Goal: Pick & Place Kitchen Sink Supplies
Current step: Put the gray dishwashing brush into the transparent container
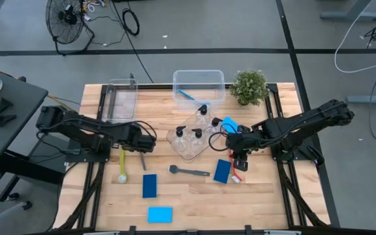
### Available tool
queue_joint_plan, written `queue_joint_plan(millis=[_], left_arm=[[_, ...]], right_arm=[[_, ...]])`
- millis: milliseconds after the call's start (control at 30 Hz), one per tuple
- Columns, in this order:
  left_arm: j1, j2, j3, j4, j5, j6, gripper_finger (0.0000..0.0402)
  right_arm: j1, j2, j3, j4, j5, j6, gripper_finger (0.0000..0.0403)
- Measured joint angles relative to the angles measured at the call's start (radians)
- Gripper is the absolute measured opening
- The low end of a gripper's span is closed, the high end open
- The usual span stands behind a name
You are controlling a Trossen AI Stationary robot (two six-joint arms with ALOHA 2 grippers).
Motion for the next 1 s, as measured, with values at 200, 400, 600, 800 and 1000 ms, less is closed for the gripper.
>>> queue_joint_plan(millis=[200, 400, 600, 800, 1000], left_arm=[[0.005, 0.059, 0.0, 0.036, -0.007, -0.022, 0.0128], [0.029, 0.113, 0.0, 0.046, 0.001, -0.069, 0.0144], [0.047, 0.175, 0.0, 0.084, 0.007, -0.069, 0.019], [0.052, 0.23, 0.0, 0.102, 0.021, -0.068, 0.0216], [0.043, 0.247, 0.001, 0.108, 0.012, -0.068, 0.0201]], right_arm=[[0.0, 0.0, 0.0, 0.0, 0.0, -0.021, 0.0165], [0.0, 0.0, 0.0, 0.0, 0.027, -0.033, 0.0165], [0.0, 0.0, 0.0, 0.0, 0.027, -0.032, 0.0165], [0.0, 0.0, 0.0, 0.001, 0.027, -0.035, 0.0165], [0.0, 0.0, 0.0, 0.001, 0.027, -0.036, 0.0165]])
